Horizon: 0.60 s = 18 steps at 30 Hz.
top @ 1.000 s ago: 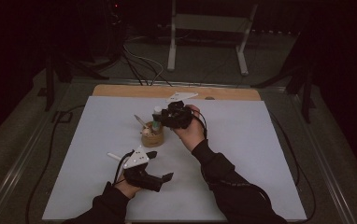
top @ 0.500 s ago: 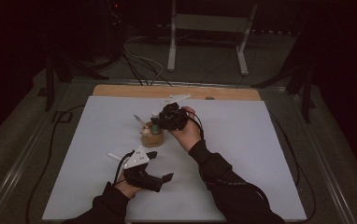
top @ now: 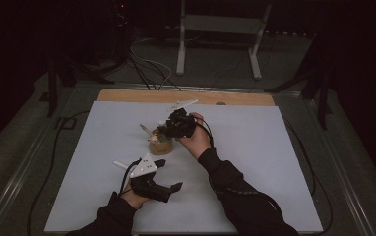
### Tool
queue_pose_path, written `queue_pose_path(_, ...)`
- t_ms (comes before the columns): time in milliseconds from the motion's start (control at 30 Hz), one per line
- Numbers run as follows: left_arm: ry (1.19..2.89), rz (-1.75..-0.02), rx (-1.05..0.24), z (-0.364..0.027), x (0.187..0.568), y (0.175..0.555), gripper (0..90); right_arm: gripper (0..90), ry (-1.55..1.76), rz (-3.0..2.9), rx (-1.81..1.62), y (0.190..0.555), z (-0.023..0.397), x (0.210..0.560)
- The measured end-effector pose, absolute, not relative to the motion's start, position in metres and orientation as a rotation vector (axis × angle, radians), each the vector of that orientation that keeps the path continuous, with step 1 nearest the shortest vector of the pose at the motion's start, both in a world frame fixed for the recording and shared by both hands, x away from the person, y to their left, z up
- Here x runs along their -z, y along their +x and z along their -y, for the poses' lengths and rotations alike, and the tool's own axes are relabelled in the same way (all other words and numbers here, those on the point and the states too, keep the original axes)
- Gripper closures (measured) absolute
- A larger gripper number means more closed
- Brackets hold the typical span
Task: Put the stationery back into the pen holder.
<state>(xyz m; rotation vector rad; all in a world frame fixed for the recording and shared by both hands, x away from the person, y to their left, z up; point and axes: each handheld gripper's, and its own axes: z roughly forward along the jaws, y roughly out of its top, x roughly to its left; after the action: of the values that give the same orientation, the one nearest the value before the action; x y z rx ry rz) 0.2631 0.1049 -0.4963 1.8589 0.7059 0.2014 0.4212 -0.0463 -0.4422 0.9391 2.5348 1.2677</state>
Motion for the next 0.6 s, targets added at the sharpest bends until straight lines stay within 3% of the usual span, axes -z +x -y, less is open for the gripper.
queue_pose_path(100,1.856,-0.703,-0.205,-0.105,0.496,0.263,0.3,44.2,0.933,-2.507,-1.289,0.419,0.047,0.439)
queue_pose_path(133,1.855,-0.703,-0.205,-0.106,0.495,0.263,0.3,36.0,0.932,-2.489,-1.325,0.418,0.048,0.435)
queue_pose_path(167,1.855,-0.703,-0.205,-0.106,0.495,0.263,0.3,36.0,0.932,-2.489,-1.325,0.418,0.048,0.435)
queue_pose_path(233,1.856,-0.702,-0.204,-0.106,0.495,0.262,0.3,25.4,0.949,-2.465,-1.375,0.416,0.052,0.429)
queue_pose_path(400,1.852,-0.702,-0.201,-0.107,0.494,0.262,0.3,12.1,0.941,-2.487,-1.454,0.411,0.06,0.421)
queue_pose_path(600,1.854,-0.706,-0.207,-0.11,0.493,0.261,0.3,8.1,0.936,-2.489,-1.496,0.401,0.071,0.415)
